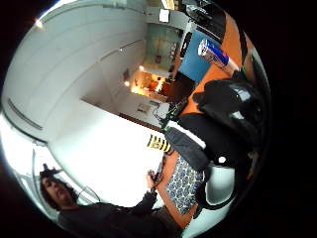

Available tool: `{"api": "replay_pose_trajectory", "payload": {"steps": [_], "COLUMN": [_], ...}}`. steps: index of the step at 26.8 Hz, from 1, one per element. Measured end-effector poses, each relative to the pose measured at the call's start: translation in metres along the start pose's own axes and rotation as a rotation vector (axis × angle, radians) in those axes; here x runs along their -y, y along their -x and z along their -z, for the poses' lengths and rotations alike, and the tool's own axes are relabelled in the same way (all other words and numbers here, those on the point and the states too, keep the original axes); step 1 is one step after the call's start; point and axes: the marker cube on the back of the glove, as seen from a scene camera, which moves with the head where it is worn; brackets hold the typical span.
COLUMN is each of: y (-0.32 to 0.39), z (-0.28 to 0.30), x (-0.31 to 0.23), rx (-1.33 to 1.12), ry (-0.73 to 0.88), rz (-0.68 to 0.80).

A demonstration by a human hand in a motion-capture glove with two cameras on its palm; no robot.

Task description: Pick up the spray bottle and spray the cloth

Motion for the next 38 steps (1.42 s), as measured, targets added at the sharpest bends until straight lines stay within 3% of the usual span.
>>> {"api": "replay_pose_trajectory", "payload": {"steps": [12, 19, 28, 38], "y": [0.015, 0.013, 0.034, 0.112], "z": [-0.003, 0.000, -0.021, -0.007], "x": [-0.005, -0.011, -0.001, -0.012], "rx": [0.085, 0.076, -0.034, -0.387], "ry": [-0.210, -0.224, 0.015, 0.339], "rz": [0.198, 0.191, 0.247, 0.519]}}
